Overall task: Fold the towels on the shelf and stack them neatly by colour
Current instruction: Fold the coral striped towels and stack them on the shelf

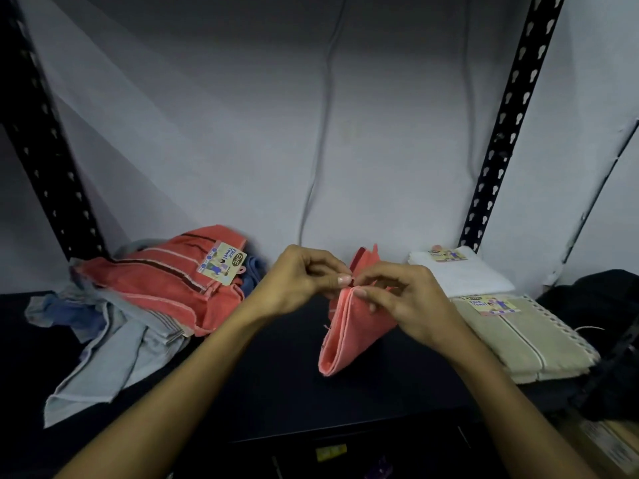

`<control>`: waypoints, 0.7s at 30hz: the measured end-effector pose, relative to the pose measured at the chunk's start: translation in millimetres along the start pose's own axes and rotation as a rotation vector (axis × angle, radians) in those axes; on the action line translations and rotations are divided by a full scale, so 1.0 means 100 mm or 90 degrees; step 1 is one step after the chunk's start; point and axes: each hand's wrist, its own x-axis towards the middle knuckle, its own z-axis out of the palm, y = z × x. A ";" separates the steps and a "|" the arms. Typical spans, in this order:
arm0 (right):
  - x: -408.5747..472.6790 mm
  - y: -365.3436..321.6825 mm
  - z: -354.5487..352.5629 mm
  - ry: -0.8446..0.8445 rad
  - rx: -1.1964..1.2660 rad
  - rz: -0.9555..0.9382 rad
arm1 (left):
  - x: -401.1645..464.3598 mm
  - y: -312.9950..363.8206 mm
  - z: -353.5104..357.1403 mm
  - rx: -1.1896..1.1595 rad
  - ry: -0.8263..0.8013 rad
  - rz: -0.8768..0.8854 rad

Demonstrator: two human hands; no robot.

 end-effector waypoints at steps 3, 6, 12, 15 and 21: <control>0.00 0.03 0.05 0.052 0.003 -0.015 | -0.08 -0.06 0.02 -0.056 0.029 0.009; 0.00 0.04 0.15 0.067 0.070 0.006 | -0.14 -0.13 0.10 -0.078 0.061 0.021; 0.01 0.04 0.20 0.077 0.087 0.046 | -0.20 -0.15 0.09 -0.058 0.072 0.047; 0.05 0.04 0.21 0.139 0.047 0.036 | -0.18 -0.07 0.06 -0.055 0.052 0.056; -0.14 0.04 0.30 0.183 -0.010 0.030 | -0.03 0.04 -0.02 -0.075 0.044 -0.024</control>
